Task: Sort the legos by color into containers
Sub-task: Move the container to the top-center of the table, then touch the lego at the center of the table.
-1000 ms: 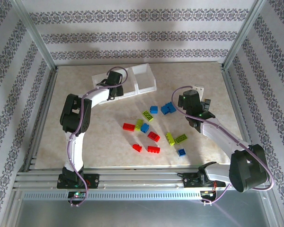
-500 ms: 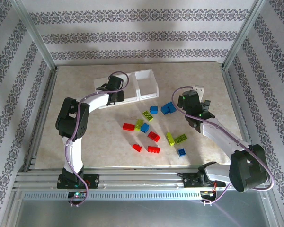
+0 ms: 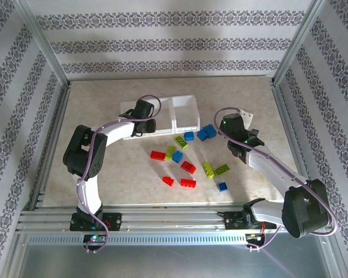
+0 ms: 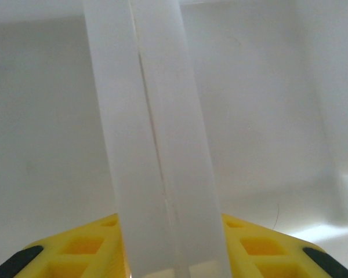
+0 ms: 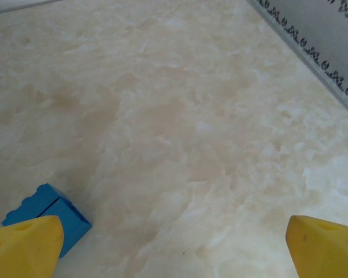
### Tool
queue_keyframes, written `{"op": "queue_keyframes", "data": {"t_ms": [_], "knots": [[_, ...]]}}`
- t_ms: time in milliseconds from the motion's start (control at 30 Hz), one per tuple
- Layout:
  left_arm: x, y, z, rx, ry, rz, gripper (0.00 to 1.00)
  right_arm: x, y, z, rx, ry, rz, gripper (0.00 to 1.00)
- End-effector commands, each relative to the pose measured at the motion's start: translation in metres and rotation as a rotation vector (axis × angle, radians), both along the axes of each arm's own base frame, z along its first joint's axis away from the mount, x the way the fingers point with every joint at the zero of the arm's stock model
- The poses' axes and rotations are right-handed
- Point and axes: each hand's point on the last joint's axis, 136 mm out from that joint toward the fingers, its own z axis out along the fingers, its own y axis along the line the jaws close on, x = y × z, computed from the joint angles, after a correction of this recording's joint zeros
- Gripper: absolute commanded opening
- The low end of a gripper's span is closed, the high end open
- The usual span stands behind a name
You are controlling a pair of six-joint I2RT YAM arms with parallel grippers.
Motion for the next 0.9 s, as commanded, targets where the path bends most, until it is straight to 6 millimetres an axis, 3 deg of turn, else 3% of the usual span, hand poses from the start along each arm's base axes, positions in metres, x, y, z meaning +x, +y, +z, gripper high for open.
{"op": "queue_keyframes", "data": {"t_ms": [0,567,867], "knots": [[-0.005,-0.011,0.013,-0.041,-0.024,-0.014,0.38,-0.007,0.01,-0.015,0.073,0.046,-0.004,0.98],[0.002,-0.024,0.013,-0.096,-0.049,0.029,0.4,0.027,0.064,-0.068,0.225,0.242,0.104,0.96],[0.003,-0.021,0.02,-0.084,-0.064,0.041,0.45,0.044,0.07,-0.08,0.233,0.28,0.124,0.92]]}}
